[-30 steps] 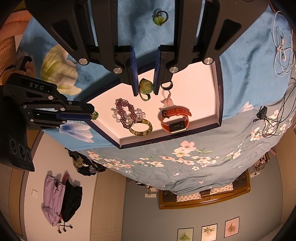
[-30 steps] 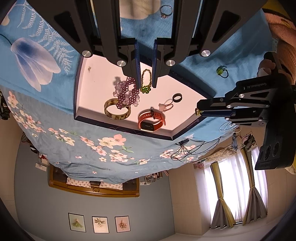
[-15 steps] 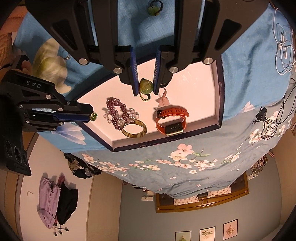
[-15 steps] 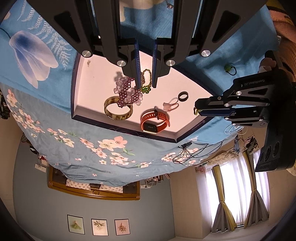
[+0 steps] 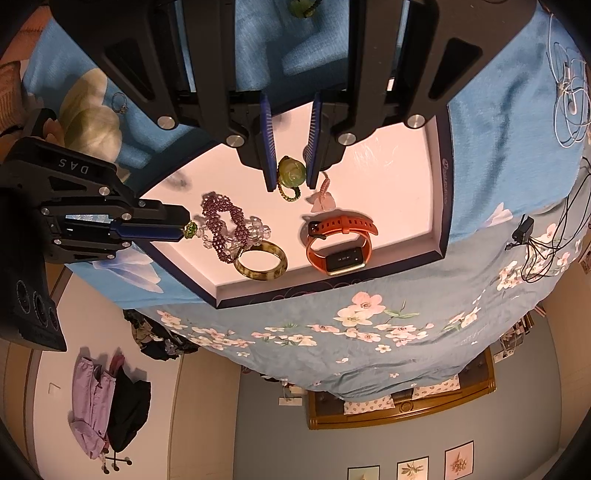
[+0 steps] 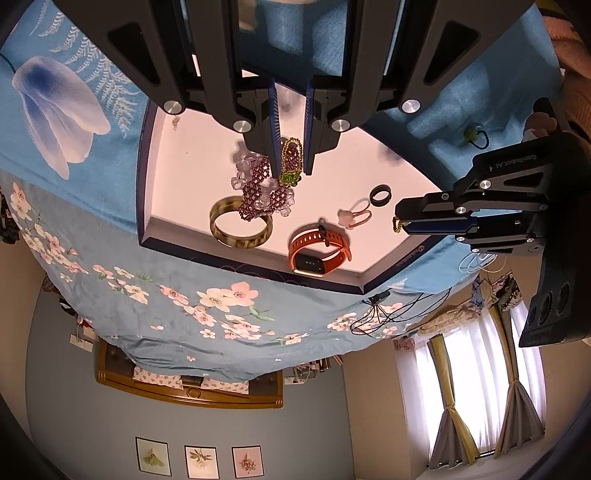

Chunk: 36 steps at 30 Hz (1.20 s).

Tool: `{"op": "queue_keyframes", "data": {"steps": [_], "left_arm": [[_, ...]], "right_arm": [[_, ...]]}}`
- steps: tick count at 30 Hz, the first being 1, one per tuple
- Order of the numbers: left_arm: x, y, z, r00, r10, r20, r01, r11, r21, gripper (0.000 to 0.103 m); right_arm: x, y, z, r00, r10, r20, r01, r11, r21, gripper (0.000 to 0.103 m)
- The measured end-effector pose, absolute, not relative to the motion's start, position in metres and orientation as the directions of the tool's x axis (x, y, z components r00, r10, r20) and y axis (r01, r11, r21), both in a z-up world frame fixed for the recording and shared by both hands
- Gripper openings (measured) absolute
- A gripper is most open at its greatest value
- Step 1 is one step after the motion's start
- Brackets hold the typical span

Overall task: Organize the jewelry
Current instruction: 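Carry the green gem ring toward the box with the right tool while the left tool carries its ring, then release the green gem ring in the box with the right tool while the left tool releases its ring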

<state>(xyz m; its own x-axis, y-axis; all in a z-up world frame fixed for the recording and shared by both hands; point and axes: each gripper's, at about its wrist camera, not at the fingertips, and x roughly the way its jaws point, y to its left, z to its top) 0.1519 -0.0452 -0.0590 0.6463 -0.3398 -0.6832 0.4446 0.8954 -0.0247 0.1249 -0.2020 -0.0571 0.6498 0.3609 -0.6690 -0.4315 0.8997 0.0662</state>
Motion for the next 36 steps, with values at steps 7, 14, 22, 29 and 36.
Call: {"op": "queue_keyframes", "data": {"steps": [7, 14, 22, 29, 36], "left_arm": [[0.156, -0.048, -0.063, 0.641, -0.329, -0.693, 0.437, 0.899, -0.023, 0.016], [0.161, -0.049, -0.068, 0.634, -0.32, -0.704, 0.43, 0.903, -0.024, 0.016], [0.165, -0.052, -0.074, 0.626, -0.31, -0.715, 0.424, 0.905, -0.02, 0.016], [0.169, -0.052, -0.077, 0.623, -0.302, -0.721, 0.416, 0.909, -0.022, 0.016], [0.172, -0.055, -0.082, 0.618, -0.293, -0.729, 0.412, 0.911, -0.018, 0.016]], "right_arm": [[0.13, -0.2, -0.062, 0.642, 0.358, -0.679, -0.43, 0.9, 0.068, 0.01], [0.134, -0.199, -0.065, 0.633, 0.356, -0.687, -0.429, 0.901, 0.071, 0.01], [0.138, -0.198, -0.068, 0.628, 0.351, -0.695, -0.423, 0.903, 0.074, 0.01], [0.141, -0.199, -0.07, 0.623, 0.347, -0.7, -0.415, 0.906, 0.081, 0.01], [0.144, -0.198, -0.073, 0.619, 0.343, -0.707, -0.411, 0.908, 0.08, 0.01]]}}
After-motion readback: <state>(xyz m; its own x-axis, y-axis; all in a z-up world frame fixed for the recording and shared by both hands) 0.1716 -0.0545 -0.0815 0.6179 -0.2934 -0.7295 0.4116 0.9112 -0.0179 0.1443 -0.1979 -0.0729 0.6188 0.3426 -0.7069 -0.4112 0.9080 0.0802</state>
